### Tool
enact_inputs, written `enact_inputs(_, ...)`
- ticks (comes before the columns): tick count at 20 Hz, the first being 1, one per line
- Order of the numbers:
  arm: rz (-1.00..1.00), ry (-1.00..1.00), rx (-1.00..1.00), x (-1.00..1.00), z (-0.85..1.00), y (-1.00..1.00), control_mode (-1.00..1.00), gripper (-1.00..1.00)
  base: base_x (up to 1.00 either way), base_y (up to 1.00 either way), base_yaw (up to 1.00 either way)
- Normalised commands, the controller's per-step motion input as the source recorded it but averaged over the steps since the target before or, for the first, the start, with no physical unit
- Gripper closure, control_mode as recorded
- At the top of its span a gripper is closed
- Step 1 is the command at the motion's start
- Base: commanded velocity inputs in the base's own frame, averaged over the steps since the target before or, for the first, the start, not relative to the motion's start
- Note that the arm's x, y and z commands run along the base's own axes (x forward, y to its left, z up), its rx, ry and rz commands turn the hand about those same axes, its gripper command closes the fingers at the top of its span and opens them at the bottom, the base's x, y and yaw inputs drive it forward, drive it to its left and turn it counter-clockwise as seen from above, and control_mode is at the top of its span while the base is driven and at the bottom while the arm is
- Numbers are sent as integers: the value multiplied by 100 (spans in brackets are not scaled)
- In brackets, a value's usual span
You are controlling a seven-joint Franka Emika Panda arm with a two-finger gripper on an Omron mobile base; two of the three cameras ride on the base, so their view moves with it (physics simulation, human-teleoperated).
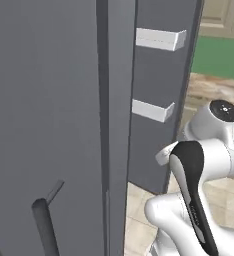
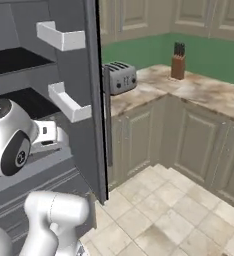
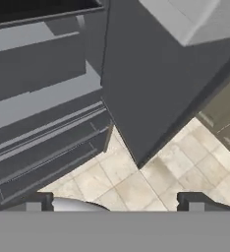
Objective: Grab the onion and garlic from the fridge, place them in the blender, close the lid, and turn on the blender to create a marinade.
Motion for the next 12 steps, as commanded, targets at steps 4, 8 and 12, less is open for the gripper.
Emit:
enact_inputs(4,0,0,0,0,0,0,100,-100,-1,0,82)
enact_inputs(8,0,0,0,0,0,0,100,-100,31,-29,76)
enact_inputs(12,0,0,0,0,0,0,100,-100,42,-84,48)
